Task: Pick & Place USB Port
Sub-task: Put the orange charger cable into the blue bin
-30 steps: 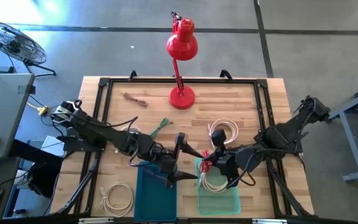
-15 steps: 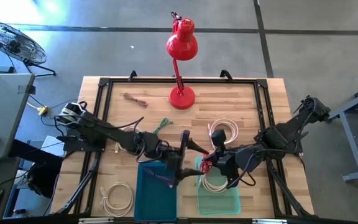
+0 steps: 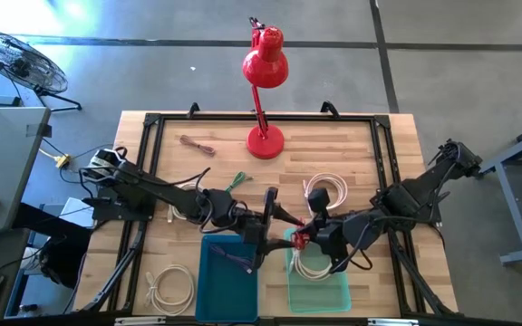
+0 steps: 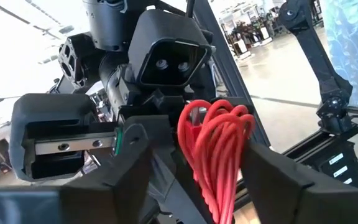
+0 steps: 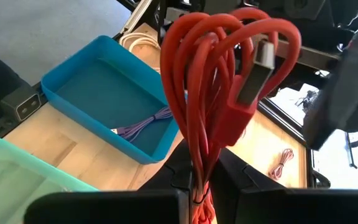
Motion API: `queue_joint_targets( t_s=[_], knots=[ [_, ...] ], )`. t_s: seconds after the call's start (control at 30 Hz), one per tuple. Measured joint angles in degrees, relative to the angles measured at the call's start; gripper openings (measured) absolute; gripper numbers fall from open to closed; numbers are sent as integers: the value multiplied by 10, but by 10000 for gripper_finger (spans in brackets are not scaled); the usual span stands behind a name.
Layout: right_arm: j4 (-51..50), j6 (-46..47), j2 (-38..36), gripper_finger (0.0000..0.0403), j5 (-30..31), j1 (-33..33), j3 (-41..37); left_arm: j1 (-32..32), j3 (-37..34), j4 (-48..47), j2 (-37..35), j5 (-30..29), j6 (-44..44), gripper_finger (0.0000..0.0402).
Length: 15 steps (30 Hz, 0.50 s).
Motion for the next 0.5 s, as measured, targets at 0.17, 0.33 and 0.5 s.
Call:
queue_joint_targets(
  t_s=[0.17, 0.33, 0.5],
  knots=[
    [0, 0, 0, 18, 2, 0, 0, 0, 0, 2, 4, -2, 8, 114],
    [-3, 12, 0, 18, 0, 0, 0, -2, 0, 10, 9, -7, 32, 25],
    [-11, 43, -1, 47, 1, 0, 0, -2, 0, 13, 9, -17, 30, 31]
  ],
)
